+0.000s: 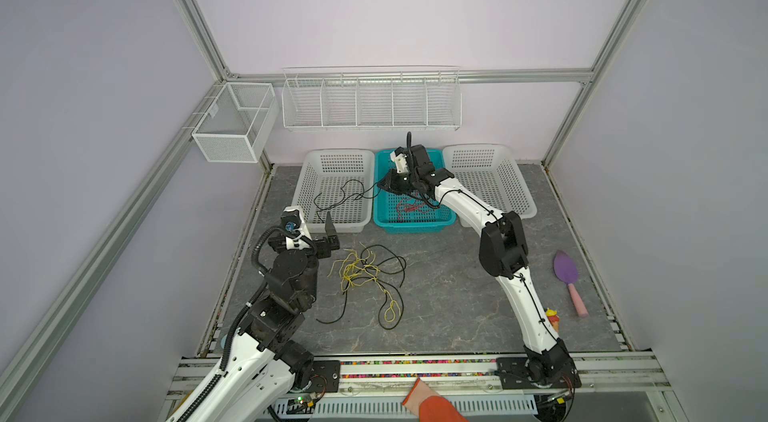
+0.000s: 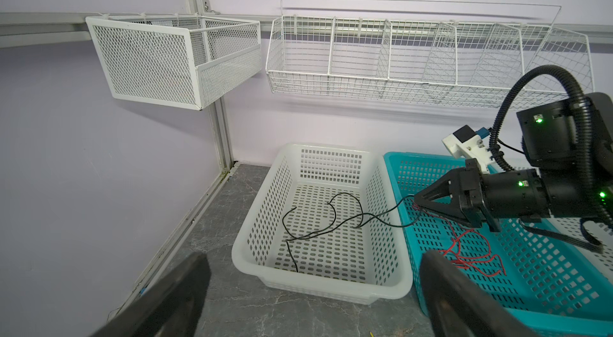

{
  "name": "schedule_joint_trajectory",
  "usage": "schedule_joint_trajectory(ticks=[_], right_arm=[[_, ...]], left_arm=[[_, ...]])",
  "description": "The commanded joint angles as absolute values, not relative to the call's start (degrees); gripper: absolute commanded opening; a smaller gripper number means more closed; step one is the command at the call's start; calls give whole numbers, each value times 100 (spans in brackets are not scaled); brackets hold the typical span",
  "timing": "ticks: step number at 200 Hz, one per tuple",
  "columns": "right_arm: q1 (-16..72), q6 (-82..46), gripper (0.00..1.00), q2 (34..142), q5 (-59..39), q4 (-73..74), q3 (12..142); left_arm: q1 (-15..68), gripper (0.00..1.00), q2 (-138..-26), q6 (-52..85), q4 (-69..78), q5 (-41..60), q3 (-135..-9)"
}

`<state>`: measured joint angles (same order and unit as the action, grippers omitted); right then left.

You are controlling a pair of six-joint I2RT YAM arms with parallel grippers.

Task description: Untangle the cables

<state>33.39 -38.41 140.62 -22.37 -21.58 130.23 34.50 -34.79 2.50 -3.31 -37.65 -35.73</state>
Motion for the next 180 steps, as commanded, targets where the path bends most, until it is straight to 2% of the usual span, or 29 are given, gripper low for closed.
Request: schedule_joint_trajectory(ticks=[1,14,82,152,180], right_arm=[[3380,-3837,11,14124,-2329,-2219,13088],[3420,-3778,7,14027,-2327,-2216,13095],[3886,-3655,7,13894,-2864,-2118,13493],[4162,-3539,7,14688,-2850,-2550,14205],[4165,-3363,10,14819,-2774,-2771,14387]], left_arm=[[3454,99,-3428,200,-246,-3753,-3499],[3454,99,-3432,202,-241,-3744,-3498],[3454,99,-3368,124,-170,-3840,-3473],[3454,99,-3366,121,-176,-3841,-3458],[3454,99,-3366,123,-167,-3835,-3454]])
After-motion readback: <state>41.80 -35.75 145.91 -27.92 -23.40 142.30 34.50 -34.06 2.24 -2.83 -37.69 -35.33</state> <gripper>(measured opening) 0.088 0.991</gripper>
